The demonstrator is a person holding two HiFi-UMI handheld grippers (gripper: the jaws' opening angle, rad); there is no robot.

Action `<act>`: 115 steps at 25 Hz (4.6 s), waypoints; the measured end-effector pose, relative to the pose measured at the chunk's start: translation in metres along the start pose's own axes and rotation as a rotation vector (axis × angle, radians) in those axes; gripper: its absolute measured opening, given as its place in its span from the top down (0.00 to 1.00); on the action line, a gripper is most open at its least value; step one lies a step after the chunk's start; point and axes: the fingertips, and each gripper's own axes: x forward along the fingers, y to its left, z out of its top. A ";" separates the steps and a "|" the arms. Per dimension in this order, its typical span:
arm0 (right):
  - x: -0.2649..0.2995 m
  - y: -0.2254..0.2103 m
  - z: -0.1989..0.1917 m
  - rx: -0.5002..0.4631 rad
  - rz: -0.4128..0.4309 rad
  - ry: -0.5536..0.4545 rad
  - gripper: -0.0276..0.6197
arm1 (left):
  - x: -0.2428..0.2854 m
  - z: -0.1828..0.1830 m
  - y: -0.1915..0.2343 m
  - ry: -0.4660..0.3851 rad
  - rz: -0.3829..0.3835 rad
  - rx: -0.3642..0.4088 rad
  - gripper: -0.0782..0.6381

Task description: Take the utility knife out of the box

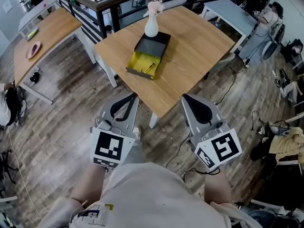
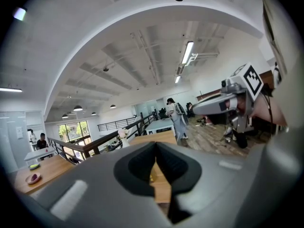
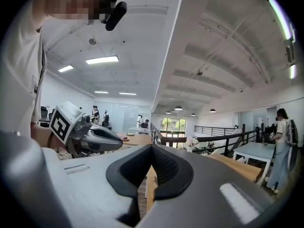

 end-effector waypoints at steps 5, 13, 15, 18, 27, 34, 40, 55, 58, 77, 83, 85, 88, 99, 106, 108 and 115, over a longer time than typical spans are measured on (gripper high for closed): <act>0.062 -0.022 0.001 0.004 0.010 0.020 0.96 | 0.049 0.000 0.046 0.006 -0.023 0.005 0.89; 0.155 -0.059 0.008 0.099 0.013 0.031 0.96 | 0.118 -0.008 0.120 0.021 -0.065 0.001 0.89; 0.178 -0.068 0.011 0.106 0.006 0.034 0.96 | 0.135 -0.009 0.138 0.020 -0.079 0.003 0.89; 0.209 -0.082 0.014 0.109 -0.012 0.042 0.96 | 0.158 -0.011 0.162 0.015 -0.101 0.005 0.89; 0.276 -0.113 0.004 0.173 -0.040 0.057 0.96 | 0.208 -0.026 0.206 0.007 -0.158 -0.017 0.89; 0.306 -0.126 -0.008 0.196 -0.054 0.085 0.96 | 0.229 -0.039 0.226 0.021 -0.176 -0.035 0.89; 0.315 -0.133 -0.011 0.153 -0.085 0.085 0.96 | 0.237 -0.043 0.231 0.014 -0.179 -0.062 0.89; 0.323 -0.148 -0.036 0.114 0.060 0.162 0.96 | 0.254 -0.049 0.230 0.062 -0.097 -0.104 0.89; 0.325 -0.152 -0.042 0.098 0.090 0.181 0.96 | 0.259 -0.048 0.229 0.071 -0.080 -0.101 0.89; 0.368 -0.165 -0.106 -0.272 0.341 0.420 0.83 | 0.295 -0.065 0.214 0.129 -0.037 -0.114 0.89; 0.387 -0.160 -0.160 -0.399 0.462 0.554 0.77 | 0.308 -0.095 0.213 0.180 -0.028 -0.114 0.89; 0.393 -0.157 -0.181 -0.427 0.495 0.597 0.75 | 0.312 -0.108 0.211 0.207 -0.030 -0.121 0.89; 0.401 -0.152 -0.212 -0.456 0.544 0.667 0.75 | 0.318 -0.129 0.210 0.249 -0.023 -0.138 0.89; 0.423 -0.138 -0.320 -0.626 0.695 0.850 0.75 | 0.332 -0.204 0.216 0.372 -0.001 -0.227 0.89; 0.429 -0.122 -0.377 -0.681 0.762 0.943 0.75 | 0.337 -0.252 0.211 0.437 -0.022 -0.277 0.89; 0.428 -0.120 -0.392 -0.713 0.778 0.970 0.75 | 0.337 -0.263 0.204 0.454 -0.040 -0.292 0.89; 0.432 -0.128 -0.430 -0.825 0.814 1.043 0.76 | 0.336 -0.299 0.186 0.519 -0.080 -0.331 0.89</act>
